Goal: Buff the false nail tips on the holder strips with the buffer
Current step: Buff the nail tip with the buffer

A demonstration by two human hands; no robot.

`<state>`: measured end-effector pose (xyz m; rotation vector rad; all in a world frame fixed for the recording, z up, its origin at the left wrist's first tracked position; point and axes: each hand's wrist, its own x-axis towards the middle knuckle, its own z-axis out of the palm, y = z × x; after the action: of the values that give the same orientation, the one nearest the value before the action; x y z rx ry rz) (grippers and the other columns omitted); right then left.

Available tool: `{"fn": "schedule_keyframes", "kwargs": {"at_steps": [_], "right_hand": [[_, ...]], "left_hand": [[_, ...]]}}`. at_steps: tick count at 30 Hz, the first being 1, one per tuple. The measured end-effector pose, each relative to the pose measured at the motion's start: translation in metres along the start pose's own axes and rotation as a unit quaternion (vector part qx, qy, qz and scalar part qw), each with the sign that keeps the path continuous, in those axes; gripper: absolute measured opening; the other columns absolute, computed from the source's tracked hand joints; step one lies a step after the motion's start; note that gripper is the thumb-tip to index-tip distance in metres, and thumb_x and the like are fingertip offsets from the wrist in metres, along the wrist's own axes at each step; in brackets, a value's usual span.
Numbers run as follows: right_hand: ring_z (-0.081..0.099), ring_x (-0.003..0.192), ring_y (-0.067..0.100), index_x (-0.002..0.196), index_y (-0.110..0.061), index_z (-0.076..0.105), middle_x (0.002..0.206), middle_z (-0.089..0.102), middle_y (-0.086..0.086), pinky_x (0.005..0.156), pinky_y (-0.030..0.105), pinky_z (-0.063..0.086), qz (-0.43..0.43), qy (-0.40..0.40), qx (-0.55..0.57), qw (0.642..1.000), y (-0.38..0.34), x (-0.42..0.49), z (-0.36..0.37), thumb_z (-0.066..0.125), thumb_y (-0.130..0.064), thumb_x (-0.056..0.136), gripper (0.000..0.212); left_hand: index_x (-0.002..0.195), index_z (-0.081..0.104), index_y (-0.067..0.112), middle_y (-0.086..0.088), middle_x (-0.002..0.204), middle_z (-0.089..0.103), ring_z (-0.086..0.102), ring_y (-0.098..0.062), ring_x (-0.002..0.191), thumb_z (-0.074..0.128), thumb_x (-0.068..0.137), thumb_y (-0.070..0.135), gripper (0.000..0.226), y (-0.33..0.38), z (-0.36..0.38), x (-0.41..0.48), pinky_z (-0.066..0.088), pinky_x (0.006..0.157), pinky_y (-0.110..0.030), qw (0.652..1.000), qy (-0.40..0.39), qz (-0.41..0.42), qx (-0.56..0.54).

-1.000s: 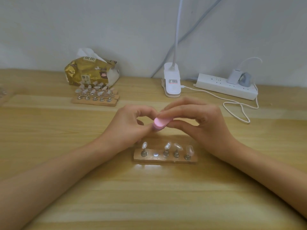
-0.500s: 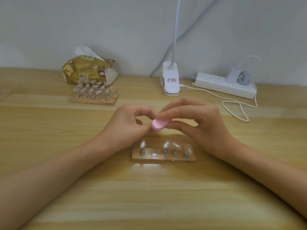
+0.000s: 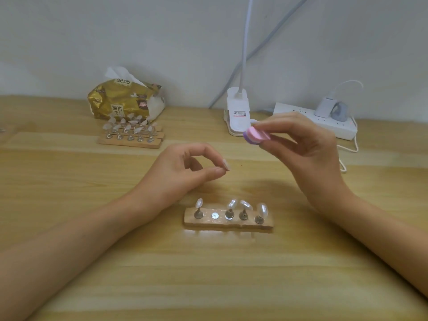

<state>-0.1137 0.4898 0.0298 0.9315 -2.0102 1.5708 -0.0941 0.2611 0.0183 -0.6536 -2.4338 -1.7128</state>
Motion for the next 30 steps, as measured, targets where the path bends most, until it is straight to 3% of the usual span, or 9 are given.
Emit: {"fn": "schedule_keyframes", "kwargs": {"at_steps": [2, 3, 7, 10, 12, 18, 23, 27, 30], "right_hand": [[0.067, 0.107, 0.031, 0.11, -0.007, 0.071, 0.11, 0.069, 0.018, 0.093, 0.048, 0.057, 0.036, 0.007, -0.014, 0.999, 0.002, -0.003, -0.002, 0.071, 0.003, 0.086, 0.026], [0.067, 0.107, 0.03, 0.11, -0.006, 0.072, 0.109, 0.069, 0.018, 0.092, 0.047, 0.057, 0.044, -0.005, -0.021, 0.999, 0.003, -0.004, -0.002, 0.072, 0.002, 0.086, 0.025], [0.068, 0.104, 0.025, 0.11, -0.005, 0.072, 0.109, 0.069, 0.013, 0.087, 0.039, 0.059, 0.029, -0.056, -0.038, 0.997, 0.0, -0.006, 0.005, 0.072, 0.0, 0.087, 0.024], [0.067, 0.104, 0.02, 0.113, -0.012, 0.072, 0.109, 0.067, 0.005, 0.086, 0.028, 0.058, -0.003, -0.079, -0.074, 0.994, -0.002, -0.009, 0.01, 0.072, -0.001, 0.087, 0.027], [0.067, 0.104, 0.02, 0.114, -0.011, 0.071, 0.109, 0.066, 0.006, 0.087, 0.028, 0.057, -0.011, -0.082, -0.077, 0.994, -0.002, -0.009, 0.009, 0.072, -0.001, 0.087, 0.028], [0.068, 0.097, 0.014, 0.106, -0.008, 0.076, 0.101, 0.069, 0.007, 0.087, 0.03, 0.055, -0.103, -0.119, -0.155, 0.975, -0.006, -0.007, 0.022, 0.076, -0.002, 0.084, 0.023], [0.069, 0.093, 0.019, 0.106, -0.007, 0.076, 0.097, 0.07, 0.011, 0.085, 0.037, 0.055, -0.08, -0.087, -0.163, 0.98, -0.004, -0.003, 0.018, 0.078, 0.0, 0.082, 0.025], [0.069, 0.093, 0.018, 0.104, -0.008, 0.077, 0.097, 0.071, 0.009, 0.084, 0.032, 0.055, -0.115, -0.117, -0.161, 0.973, -0.005, -0.005, 0.025, 0.078, 0.0, 0.083, 0.023], [0.068, 0.091, 0.019, 0.105, -0.008, 0.076, 0.096, 0.071, 0.01, 0.083, 0.036, 0.054, -0.087, -0.091, -0.168, 0.978, -0.005, -0.003, 0.019, 0.077, 0.0, 0.083, 0.024]], "left_hand": [[0.076, 0.074, 0.03, 0.015, 0.093, 0.071, 0.056, -0.035, 0.07, 0.08, 0.076, 0.026, 0.007, 0.0, 0.0, 0.001, 0.046, 0.07, -0.024, 1.0, 0.001, 0.006, -0.012], [0.076, 0.074, 0.03, 0.013, 0.093, 0.071, 0.054, -0.034, 0.068, 0.082, 0.073, 0.031, 0.008, 0.001, 0.001, 0.001, 0.046, 0.071, -0.029, 1.0, 0.0, 0.004, -0.019], [0.075, 0.073, 0.027, -0.007, 0.09, 0.073, 0.054, -0.015, 0.061, 0.085, 0.068, 0.038, 0.018, 0.003, 0.0, 0.0, 0.047, 0.069, -0.03, 1.0, -0.006, -0.019, -0.024], [0.076, 0.073, 0.024, 0.007, 0.086, 0.073, 0.061, -0.012, 0.057, 0.082, 0.073, 0.028, 0.01, 0.005, 0.001, -0.001, 0.049, 0.062, -0.018, 0.999, -0.006, -0.03, -0.029], [0.072, 0.072, 0.025, 0.009, 0.083, 0.073, 0.058, -0.013, 0.058, 0.083, 0.074, 0.021, 0.012, 0.005, 0.001, -0.001, 0.049, 0.06, -0.019, 0.999, -0.002, -0.034, -0.016], [0.065, 0.063, 0.022, 0.021, 0.045, 0.052, 0.034, 0.0, 0.038, 0.082, 0.074, 0.016, 0.022, 0.007, 0.004, -0.001, 0.025, 0.042, -0.008, 0.999, 0.027, -0.031, 0.005], [0.063, 0.066, 0.026, 0.018, 0.059, 0.06, 0.035, -0.001, 0.043, 0.083, 0.073, 0.017, 0.022, 0.008, 0.005, -0.001, 0.03, 0.047, -0.008, 0.998, 0.04, -0.037, -0.006], [0.063, 0.067, 0.026, 0.016, 0.062, 0.06, 0.042, -0.009, 0.052, 0.083, 0.07, 0.028, 0.018, 0.006, 0.005, 0.0, 0.035, 0.053, -0.019, 0.998, 0.046, -0.039, -0.003], [0.064, 0.067, 0.024, 0.016, 0.062, 0.06, 0.038, -0.006, 0.048, 0.085, 0.071, 0.028, 0.019, 0.007, 0.005, -0.001, 0.033, 0.051, -0.012, 0.998, 0.045, -0.033, -0.015]]}}
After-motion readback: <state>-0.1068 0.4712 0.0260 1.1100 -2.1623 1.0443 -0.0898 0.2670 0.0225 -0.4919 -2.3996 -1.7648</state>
